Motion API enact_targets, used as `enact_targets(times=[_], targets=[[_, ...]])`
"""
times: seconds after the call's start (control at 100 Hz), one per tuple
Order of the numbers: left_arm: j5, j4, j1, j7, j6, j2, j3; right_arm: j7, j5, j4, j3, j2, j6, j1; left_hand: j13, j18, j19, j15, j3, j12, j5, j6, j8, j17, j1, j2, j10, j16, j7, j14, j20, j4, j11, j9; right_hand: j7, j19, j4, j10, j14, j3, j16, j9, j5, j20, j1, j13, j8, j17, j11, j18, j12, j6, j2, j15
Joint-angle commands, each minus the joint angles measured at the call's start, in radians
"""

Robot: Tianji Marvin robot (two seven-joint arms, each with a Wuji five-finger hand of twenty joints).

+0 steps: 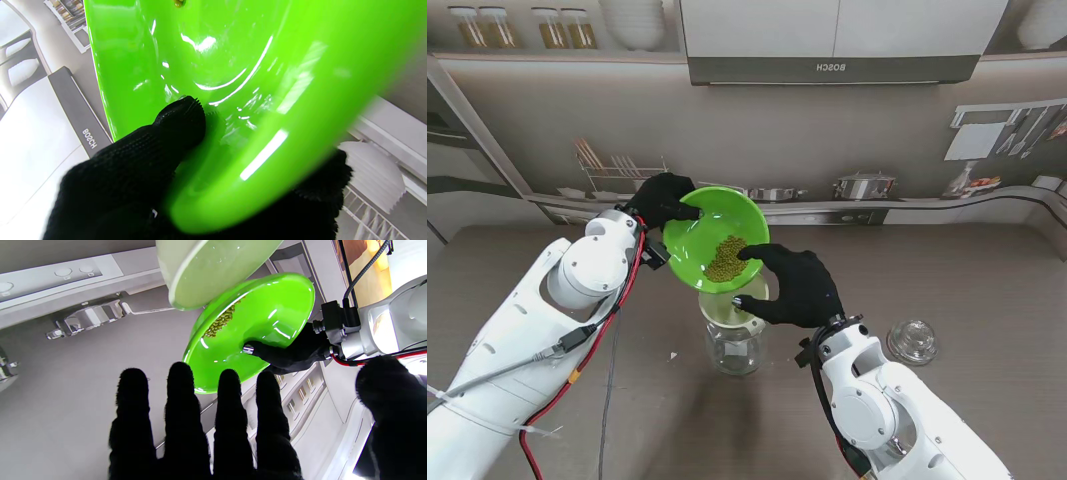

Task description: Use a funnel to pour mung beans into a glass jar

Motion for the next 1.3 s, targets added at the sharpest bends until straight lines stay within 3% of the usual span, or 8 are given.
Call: enact_targets(times=[0.0, 0.51, 0.9, 1.29], targets=[[0.005, -0.004, -0.003, -0.008, -0.010, -0.013, 0.003, 0.009, -0.005, -0.001, -0.002, -0.004, 0.000, -0.003, 0.023, -0.022, 0.028, 0.048, 0.083, -0.003, 0.079, -0.071, 0.015, 0.055, 0.117, 0.031, 0.038, 0.004, 0.068, 0.003, 0.007, 0.039, 0.014, 0.049, 0.001, -0.006, 0.027, -0.020, -0.026, 0.015, -0.014, -0.018, -0.024, -0.017, -0.040, -0.005, -0.015, -0.012, 0.002, -0.029, -0.010, 0.000, 0.020, -0.004], [0.049, 0.026, -0.014, 0.027, -0.087, -0.017, 0.037, -0.006, -0.008, 0.003, -0.007, -0.007, -0.002, -0.002, 0.023, -0.024, 0.025, 0.046, 0.080, 0.001, 0.076, -0.071, 0.014, 0.054, 0.116, 0.033, 0.037, 0.003, 0.069, 0.002, 0.003, 0.040, 0.015, 0.046, 0.006, 0.000, 0.027, -0.021, -0.026, 0.019, -0.014, -0.015, -0.024, -0.020, -0.041, -0.001, -0.016, -0.008, 0.005, -0.028, -0.011, 0.000, 0.020, -0.002], [0.051, 0.002, 0.006, 0.034, -0.108, -0.015, 0.029, -0.008, -0.005, 0.002, -0.007, -0.007, -0.003, -0.003, 0.022, -0.017, 0.017, 0.042, 0.076, 0.005, 0.073, -0.069, 0.012, 0.051, 0.119, 0.036, 0.035, 0.002, 0.070, 0.008, -0.002, 0.040, 0.015, 0.042, 0.010, 0.005, 0.026, -0.022, -0.027, 0.023, -0.013, -0.015, -0.022, -0.022, -0.042, 0.003, -0.018, -0.006, 0.007, -0.029, -0.012, 0.000, 0.021, 0.001], [0.098, -0.022, 0.037, 0.079, -0.180, -0.016, 0.034, -0.012, -0.009, 0.001, -0.006, -0.007, -0.001, -0.005, 0.022, -0.019, 0.013, 0.038, 0.075, 0.008, 0.069, -0.073, 0.012, 0.051, 0.118, 0.037, 0.033, 0.002, 0.073, 0.005, -0.004, 0.040, 0.015, 0.040, 0.012, 0.007, 0.026, -0.019, -0.026, 0.023, -0.012, -0.020, -0.024, -0.025, -0.042, 0.004, -0.020, -0.008, 0.006, -0.028, -0.013, 0.004, 0.020, 0.002]])
